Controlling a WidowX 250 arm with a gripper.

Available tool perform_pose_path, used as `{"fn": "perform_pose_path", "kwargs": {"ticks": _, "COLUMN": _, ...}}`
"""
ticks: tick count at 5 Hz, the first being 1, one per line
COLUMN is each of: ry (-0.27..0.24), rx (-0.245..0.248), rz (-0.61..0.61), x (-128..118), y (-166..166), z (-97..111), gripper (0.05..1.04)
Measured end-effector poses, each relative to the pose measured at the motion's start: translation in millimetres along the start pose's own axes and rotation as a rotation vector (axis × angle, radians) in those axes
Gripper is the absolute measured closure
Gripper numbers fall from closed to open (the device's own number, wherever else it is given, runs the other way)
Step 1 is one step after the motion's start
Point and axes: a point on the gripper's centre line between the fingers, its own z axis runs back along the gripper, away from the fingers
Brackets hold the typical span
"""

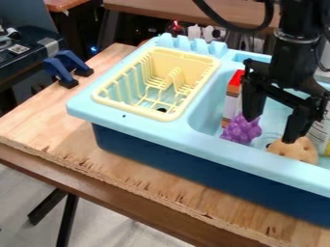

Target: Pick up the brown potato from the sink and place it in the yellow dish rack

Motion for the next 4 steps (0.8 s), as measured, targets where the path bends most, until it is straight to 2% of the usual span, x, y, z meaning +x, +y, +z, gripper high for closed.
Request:
{"fn": "perform_pose_path", "kwargs": {"ticks": 1, "ry": -0.002, "rx": -0.020, "rz": -0.011, "x": 8, "y": 2, "z": -15, "gripper": 0.076}}
{"fn": "perform_pose_path", "kwargs": {"ticks": 2, "ry": -0.068, "rx": -0.055, "rz": -0.053, "x": 21, "y": -3, "z": -20, "gripper": 0.076}}
{"fn": "perform_pose_path", "kwargs": {"ticks": 3, "ry": -0.115, "rx": -0.068, "rz": -0.054, "x": 28, "y": -10, "z": -19, "gripper": 0.076}}
{"fn": "perform_pose_path", "kwargs": {"ticks": 4, "ry": -0.116, "rx": -0.078, "rz": -0.047, "x": 30, "y": -16, "z": -24, "gripper": 0.076}}
